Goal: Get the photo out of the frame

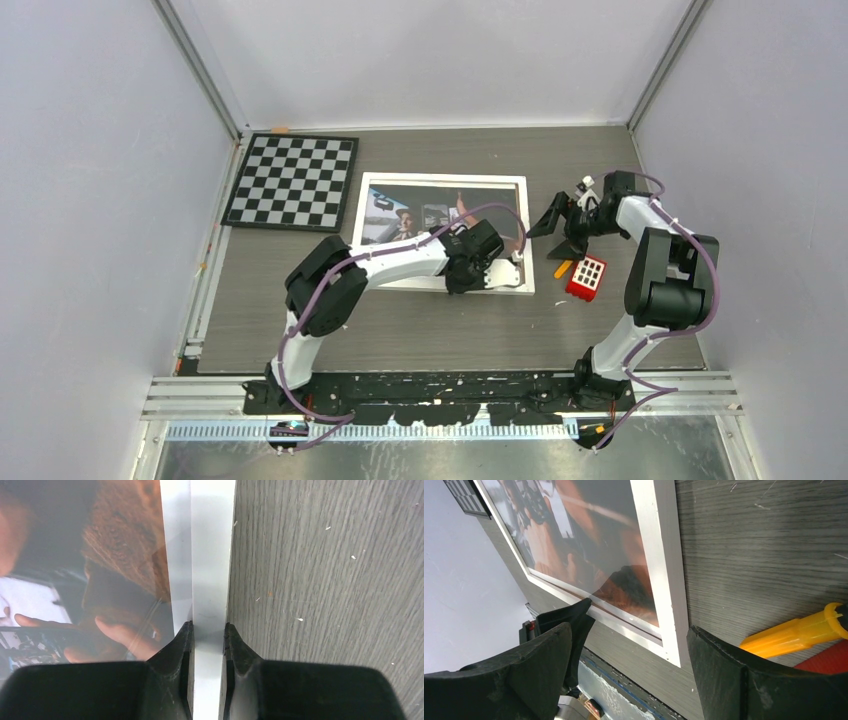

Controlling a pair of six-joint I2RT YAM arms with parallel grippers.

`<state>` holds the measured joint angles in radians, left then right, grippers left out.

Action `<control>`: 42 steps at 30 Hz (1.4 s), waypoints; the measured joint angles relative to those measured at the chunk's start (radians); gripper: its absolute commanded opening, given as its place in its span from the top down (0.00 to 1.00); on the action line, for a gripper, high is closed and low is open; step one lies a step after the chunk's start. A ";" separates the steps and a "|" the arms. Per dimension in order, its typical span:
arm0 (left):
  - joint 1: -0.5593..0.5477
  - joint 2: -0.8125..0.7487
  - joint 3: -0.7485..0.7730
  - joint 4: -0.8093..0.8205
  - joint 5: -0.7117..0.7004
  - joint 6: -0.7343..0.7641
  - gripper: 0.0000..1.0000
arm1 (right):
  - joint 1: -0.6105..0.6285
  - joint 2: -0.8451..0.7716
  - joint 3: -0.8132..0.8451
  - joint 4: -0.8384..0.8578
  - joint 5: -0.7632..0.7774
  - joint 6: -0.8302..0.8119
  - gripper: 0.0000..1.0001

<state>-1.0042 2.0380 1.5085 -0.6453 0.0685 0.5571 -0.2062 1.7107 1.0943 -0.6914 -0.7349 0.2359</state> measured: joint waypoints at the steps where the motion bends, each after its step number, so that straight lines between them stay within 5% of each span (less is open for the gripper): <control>1: 0.003 0.000 0.003 -0.005 0.007 0.000 1.00 | 0.000 0.002 -0.003 0.002 -0.001 0.000 0.12; 16: 0.035 -0.105 0.013 -0.064 0.109 -0.057 1.00 | 0.014 0.095 -0.100 0.085 -0.099 0.030 0.18; 22: 0.045 -0.136 0.013 -0.071 0.137 -0.071 1.00 | 0.063 0.109 -0.102 0.163 -0.187 0.105 0.36; 28: 0.057 -0.155 0.013 -0.077 0.137 -0.081 0.99 | 0.070 0.111 -0.111 0.221 -0.236 0.191 0.70; 30: 0.058 -0.168 0.013 -0.078 0.129 -0.084 0.87 | 0.065 0.103 -0.124 0.250 -0.256 0.201 0.81; 32: 0.058 -0.194 0.013 -0.080 0.113 -0.084 0.54 | 0.065 0.088 -0.134 0.272 -0.268 0.221 0.93; 34: 0.058 -0.230 0.003 -0.074 0.090 -0.082 0.35 | 0.065 0.069 -0.138 0.272 -0.268 0.256 0.99; 38: 0.058 -0.372 -0.095 -0.001 0.031 -0.067 0.19 | 0.069 0.034 -0.148 0.264 -0.270 0.312 0.99; 42: 0.049 -0.521 -0.224 0.060 -0.022 -0.018 0.17 | 0.071 0.010 -0.157 0.262 -0.272 0.353 0.99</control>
<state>-0.9550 1.5173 1.2842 -0.5854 0.0463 0.5392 -0.1349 1.7206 0.9371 -0.4294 -1.0065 0.5892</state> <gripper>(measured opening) 0.819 0.378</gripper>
